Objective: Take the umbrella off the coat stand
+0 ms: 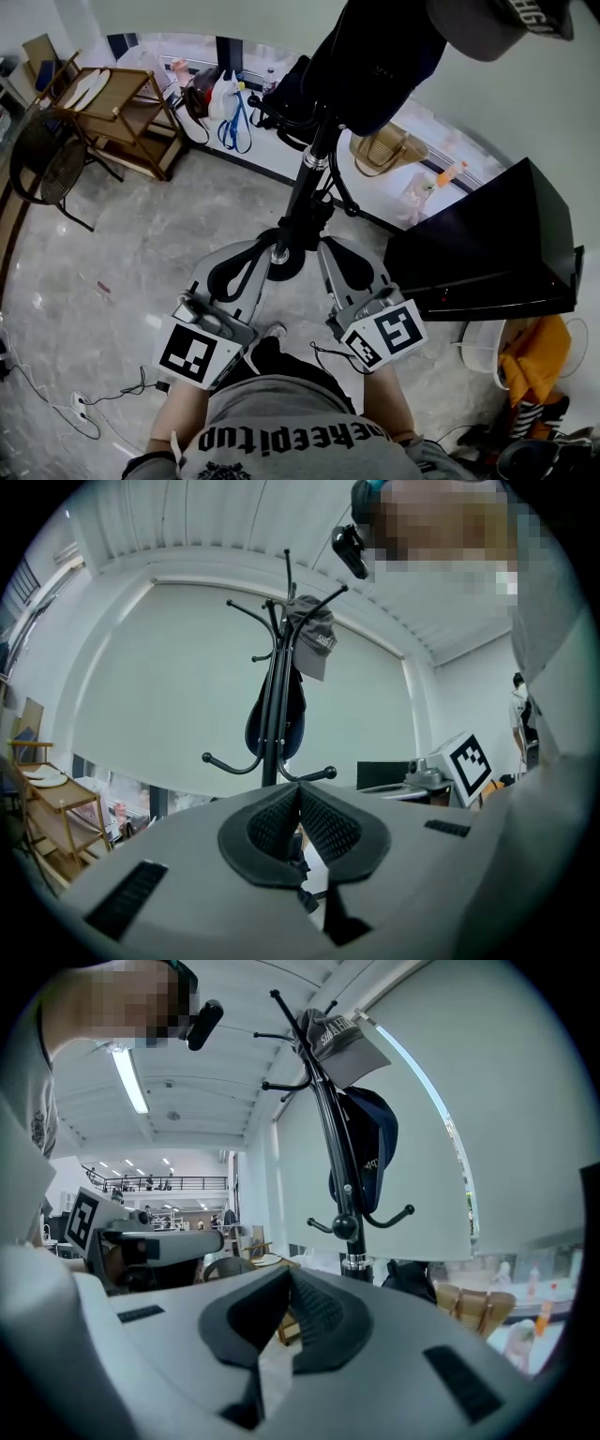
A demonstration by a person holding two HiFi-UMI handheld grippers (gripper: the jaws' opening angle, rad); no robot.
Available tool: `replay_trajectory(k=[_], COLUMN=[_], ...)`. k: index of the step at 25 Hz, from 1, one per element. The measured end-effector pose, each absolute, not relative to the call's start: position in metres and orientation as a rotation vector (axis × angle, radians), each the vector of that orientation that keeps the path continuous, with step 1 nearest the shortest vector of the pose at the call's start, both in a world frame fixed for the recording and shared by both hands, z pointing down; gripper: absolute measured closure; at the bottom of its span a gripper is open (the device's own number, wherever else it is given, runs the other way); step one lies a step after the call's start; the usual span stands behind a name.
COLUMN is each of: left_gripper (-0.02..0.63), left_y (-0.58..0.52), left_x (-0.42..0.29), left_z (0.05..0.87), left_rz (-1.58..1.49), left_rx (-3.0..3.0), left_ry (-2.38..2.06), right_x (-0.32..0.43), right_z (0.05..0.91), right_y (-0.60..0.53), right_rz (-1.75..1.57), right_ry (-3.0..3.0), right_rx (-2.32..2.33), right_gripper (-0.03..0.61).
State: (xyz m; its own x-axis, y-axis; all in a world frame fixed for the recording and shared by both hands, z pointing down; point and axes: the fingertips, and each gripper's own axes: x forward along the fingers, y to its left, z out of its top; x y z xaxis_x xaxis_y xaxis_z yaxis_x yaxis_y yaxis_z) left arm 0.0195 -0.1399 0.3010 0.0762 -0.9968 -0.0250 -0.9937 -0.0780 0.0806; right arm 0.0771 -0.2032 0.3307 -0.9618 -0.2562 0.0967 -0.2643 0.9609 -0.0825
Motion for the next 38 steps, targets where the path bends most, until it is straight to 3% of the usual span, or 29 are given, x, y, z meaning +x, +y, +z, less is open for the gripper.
replay_trajectory(k=[38], left_gripper=[0.598], left_y=[-0.137], left_x=[0.019], left_z=[0.344], left_rz=[-0.06], left_rx=[2.193], left_ry=[-2.038], right_x=[0.065], right_z=[0.401], right_y=[-0.258], right_rz=[0.237], right_ry=[-2.88], right_rx=[0.488], right_gripper=[0.54])
